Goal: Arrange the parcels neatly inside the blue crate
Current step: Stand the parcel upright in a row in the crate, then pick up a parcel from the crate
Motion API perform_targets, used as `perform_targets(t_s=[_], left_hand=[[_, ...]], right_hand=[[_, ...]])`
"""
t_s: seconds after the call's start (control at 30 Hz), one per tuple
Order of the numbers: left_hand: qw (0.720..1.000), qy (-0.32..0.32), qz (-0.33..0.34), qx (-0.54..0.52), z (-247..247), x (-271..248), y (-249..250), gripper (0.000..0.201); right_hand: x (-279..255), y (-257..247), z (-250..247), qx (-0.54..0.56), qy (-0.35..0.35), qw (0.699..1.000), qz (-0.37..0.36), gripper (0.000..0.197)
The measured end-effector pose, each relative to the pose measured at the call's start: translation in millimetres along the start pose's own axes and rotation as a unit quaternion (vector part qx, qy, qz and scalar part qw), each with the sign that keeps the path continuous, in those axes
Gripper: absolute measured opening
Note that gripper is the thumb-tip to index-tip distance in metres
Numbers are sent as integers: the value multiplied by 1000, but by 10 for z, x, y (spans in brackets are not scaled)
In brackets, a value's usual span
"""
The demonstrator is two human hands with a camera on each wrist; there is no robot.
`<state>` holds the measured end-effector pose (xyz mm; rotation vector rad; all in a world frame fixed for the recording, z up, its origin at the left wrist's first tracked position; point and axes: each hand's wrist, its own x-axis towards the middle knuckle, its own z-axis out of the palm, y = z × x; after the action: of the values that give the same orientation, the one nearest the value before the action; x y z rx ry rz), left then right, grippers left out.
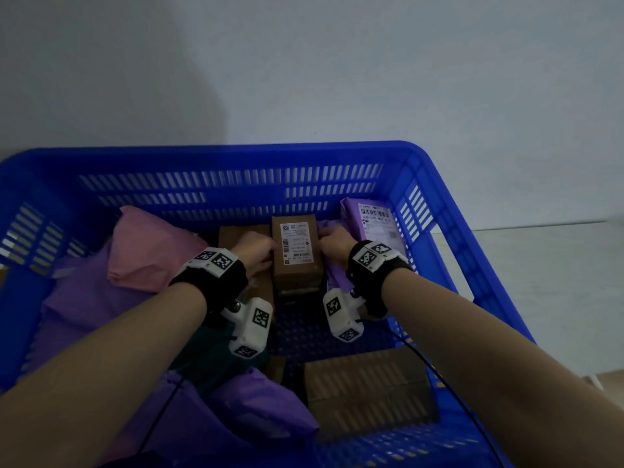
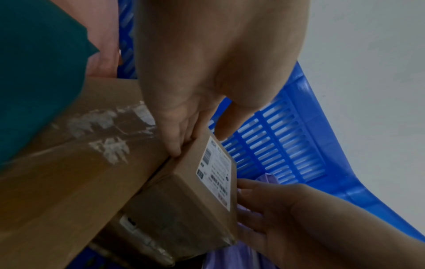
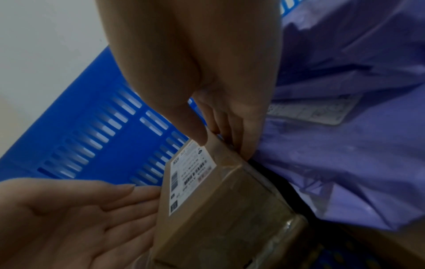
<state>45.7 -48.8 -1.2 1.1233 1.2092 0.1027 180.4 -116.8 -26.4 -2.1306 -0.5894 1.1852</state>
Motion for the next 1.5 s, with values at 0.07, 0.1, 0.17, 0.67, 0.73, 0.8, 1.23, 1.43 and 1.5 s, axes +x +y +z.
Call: perform_targets(t_s=[0.07, 0.1, 0.17, 0.67, 0.73, 0.8, 1.23, 1.43, 1.5], left_hand=[[1000, 1, 6, -4, -6, -35, 12, 31], [1000, 7, 12, -1, -15, -59, 25, 27], [999, 25, 32, 18, -34, -121, 67, 14], [977, -153, -50, 139, 222, -559, -89, 48], [972, -174, -53, 149, 255, -515, -137, 50], [966, -198, -65, 153, 266, -495, -194, 49], [905, -308, -232, 180, 368, -580, -626, 74], [883, -322, -249, 233, 452, -451, -890, 33], [875, -330, -280, 216, 433, -438, -937, 41]], right_hand=[[-94, -43, -58, -6, -11, 1000, -5, 29], [-153, -75, -101, -2, -12, 1000, -7, 29], [-243, -127, -207, -11, -13, 1000, -16, 27], [-880, 218, -738, -86, -65, 987, 119, 28], [-916, 251, -727, -77, -62, 987, 127, 22], [-976, 289, -718, -62, -47, 987, 144, 18], [-1611, 584, -609, -167, 1, 941, 293, 60], [-1582, 649, -659, -119, 6, 930, 348, 69], [-1550, 701, -672, -106, -4, 925, 365, 71]])
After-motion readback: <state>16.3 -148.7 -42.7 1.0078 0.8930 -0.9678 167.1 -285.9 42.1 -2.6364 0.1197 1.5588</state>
